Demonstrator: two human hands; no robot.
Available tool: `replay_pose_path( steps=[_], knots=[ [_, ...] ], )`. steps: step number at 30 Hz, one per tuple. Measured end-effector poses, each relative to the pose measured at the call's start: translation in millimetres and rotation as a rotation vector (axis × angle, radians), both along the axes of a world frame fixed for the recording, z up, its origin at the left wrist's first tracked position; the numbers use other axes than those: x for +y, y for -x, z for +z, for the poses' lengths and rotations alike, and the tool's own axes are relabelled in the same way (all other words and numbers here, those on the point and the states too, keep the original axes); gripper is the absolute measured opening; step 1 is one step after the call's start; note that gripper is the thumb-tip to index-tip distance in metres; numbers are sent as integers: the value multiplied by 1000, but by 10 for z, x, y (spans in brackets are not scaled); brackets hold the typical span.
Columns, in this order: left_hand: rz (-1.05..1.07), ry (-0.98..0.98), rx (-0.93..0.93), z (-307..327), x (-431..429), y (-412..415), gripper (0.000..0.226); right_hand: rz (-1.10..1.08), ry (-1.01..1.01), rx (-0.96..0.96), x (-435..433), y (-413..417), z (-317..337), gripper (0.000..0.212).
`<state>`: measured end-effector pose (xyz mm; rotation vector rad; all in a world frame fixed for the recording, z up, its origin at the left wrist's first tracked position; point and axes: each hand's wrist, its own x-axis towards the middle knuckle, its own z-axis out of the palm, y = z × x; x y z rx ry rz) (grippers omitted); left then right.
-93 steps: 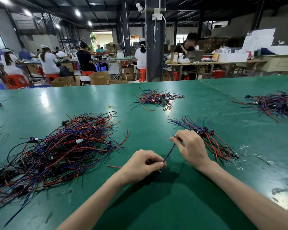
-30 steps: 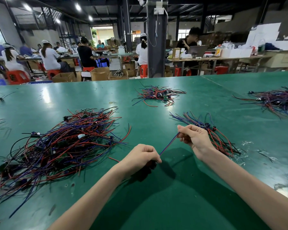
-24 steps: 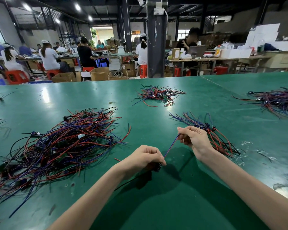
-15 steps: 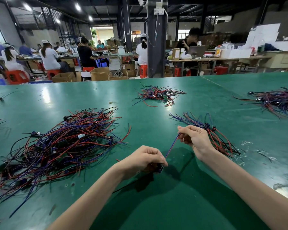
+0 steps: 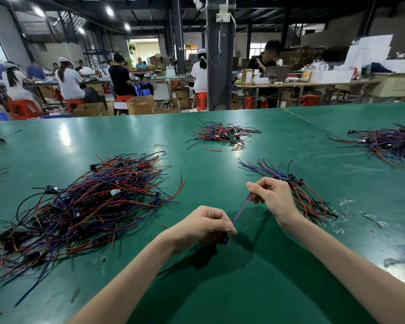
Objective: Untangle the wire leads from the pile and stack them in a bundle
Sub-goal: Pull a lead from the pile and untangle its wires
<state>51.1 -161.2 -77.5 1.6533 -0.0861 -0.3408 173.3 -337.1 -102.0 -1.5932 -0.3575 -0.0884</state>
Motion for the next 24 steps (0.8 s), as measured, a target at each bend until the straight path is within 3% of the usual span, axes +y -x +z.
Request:
replay_pose_path(
  steps=[4, 7, 10, 16, 24],
  knots=[
    [78, 21, -24, -7, -1, -7, 33, -16, -43, 51, -25, 36, 48, 25],
    [222, 85, -59, -9, -22, -33, 24, 57, -85, 187, -29, 114, 111, 37],
    [386, 282, -111, 13, -3, -78, 12, 199, -35, 295, 54, 249, 129, 49],
    [549, 428, -245, 61, 46, -104, 13, 560, -29, 320, 345, 678, 81, 31],
    [582, 423, -234, 17, 28, -120, 7, 575, -163, 405, 361, 729, 104, 12]
  ],
)
